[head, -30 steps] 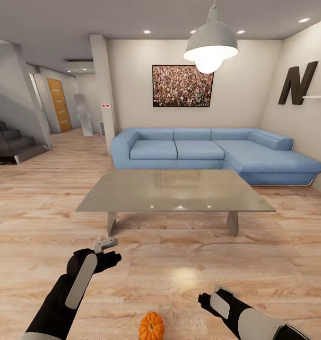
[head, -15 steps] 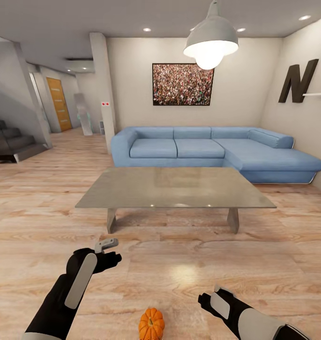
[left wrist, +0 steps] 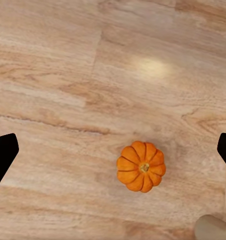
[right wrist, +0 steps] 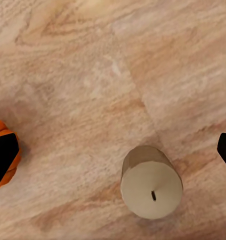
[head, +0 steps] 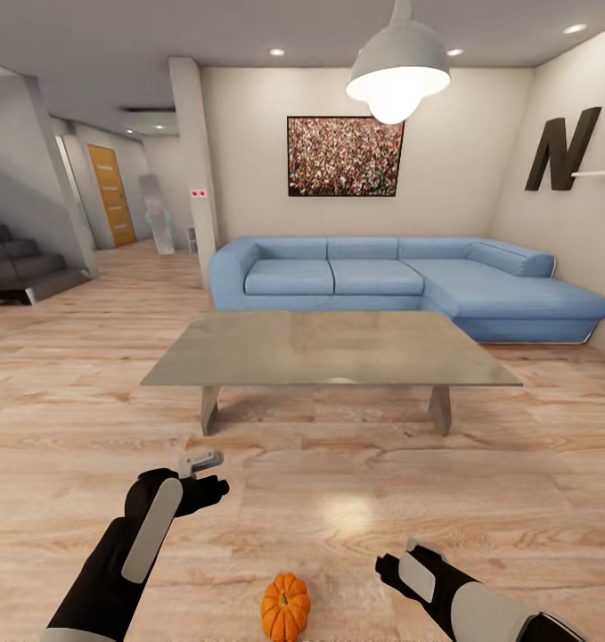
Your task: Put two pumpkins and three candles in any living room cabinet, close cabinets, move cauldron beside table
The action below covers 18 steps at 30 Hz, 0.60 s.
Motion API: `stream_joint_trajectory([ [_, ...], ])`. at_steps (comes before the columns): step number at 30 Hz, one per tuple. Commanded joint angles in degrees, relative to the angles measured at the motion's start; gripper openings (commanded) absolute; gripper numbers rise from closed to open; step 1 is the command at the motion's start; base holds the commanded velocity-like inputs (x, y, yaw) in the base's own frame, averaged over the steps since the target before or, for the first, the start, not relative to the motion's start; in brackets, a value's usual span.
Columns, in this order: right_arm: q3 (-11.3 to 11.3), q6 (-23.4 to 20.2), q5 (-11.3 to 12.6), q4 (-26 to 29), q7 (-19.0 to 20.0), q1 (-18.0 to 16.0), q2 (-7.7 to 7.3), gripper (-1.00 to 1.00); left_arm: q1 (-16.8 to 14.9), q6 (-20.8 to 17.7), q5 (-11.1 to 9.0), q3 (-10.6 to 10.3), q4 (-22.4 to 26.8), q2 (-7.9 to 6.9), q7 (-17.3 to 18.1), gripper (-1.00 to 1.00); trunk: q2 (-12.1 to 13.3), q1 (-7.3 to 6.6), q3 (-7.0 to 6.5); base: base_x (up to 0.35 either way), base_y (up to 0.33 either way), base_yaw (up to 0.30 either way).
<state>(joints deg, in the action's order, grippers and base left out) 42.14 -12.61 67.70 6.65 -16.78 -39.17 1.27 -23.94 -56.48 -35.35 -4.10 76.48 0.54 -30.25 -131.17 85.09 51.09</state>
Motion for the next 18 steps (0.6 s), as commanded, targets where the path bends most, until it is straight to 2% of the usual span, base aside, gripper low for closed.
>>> stream_joint_trajectory([
  [1, 0.41, -0.28, 0.29, 0.12, -0.37, -0.03, -0.06, 1.00, -0.04, -0.11, -0.59, -0.03, 0.06, -0.01, -0.60, 1.00, -0.44, 0.21, 0.24, 0.000, 0.000, 0.000],
  [7, 0.41, -1.13, -1.61, 0.12, -0.43, -0.03, -0.12, 1.00, -0.05, -0.12, -0.75, -0.03, 0.07, 0.01, -0.60, 1.00, -2.85, 1.53, 1.32, 0.000, 0.000, 0.000],
  [12, 0.40, -1.84, -2.01, 0.12, -0.48, -0.03, -0.13, 1.00, -0.05, -0.19, -3.68, -0.03, 0.10, -0.16, -0.60, 1.00, -4.85, 2.63, 2.22, 0.000, 0.000, 0.000],
  [18, 0.40, -2.12, -2.01, 0.12, -0.53, -0.03, -0.13, 1.00, -0.05, -0.21, -4.25, -0.05, 0.08, -0.19, -0.60, 1.00, -7.26, 3.95, 3.29, 0.000, 0.000, 0.000],
])
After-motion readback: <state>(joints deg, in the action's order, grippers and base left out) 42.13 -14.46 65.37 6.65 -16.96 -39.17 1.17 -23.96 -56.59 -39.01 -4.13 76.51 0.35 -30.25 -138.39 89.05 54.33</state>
